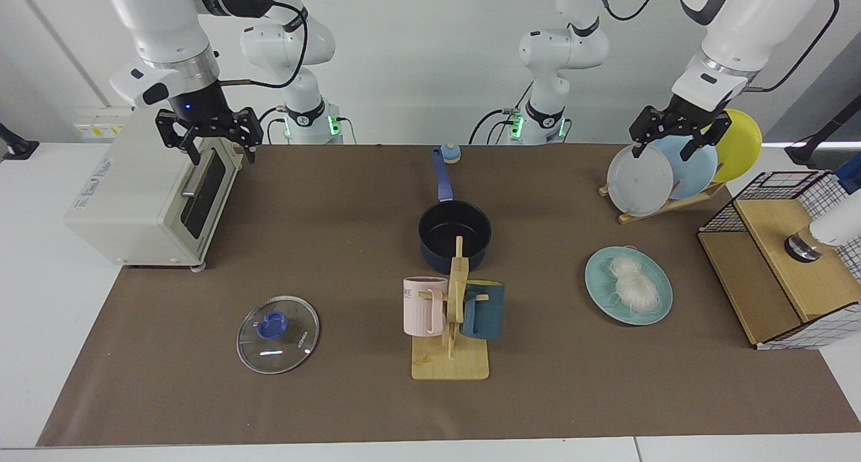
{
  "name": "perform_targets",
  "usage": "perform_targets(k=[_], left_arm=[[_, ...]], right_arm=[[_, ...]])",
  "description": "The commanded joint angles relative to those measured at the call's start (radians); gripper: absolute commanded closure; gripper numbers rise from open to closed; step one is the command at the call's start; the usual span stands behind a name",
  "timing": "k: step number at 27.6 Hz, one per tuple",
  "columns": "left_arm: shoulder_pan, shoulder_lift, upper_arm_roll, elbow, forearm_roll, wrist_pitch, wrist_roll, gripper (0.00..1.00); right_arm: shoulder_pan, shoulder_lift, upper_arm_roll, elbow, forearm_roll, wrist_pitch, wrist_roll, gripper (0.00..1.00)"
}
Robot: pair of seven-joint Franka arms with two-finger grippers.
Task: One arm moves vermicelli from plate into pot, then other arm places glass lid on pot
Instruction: 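Move the left gripper toward the vermicelli on the teal plate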
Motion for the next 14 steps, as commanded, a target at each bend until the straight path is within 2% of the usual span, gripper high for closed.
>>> perform_targets(k=[1,14], left_arm=[[-0.016,-0.014,0.010,-0.022,-0.008,0.021,-0.014,0.00],[-0.016,-0.015,0.009,-0.025,-0.008,0.018,-0.017,0.00]], right_arm=[[-0.011,0.003,0.007,0.014,0.004,-0.019,-0.037,0.01],[-0.025,0.001,0.005,0.011,0.005,-0.019,-0.037,0.01]])
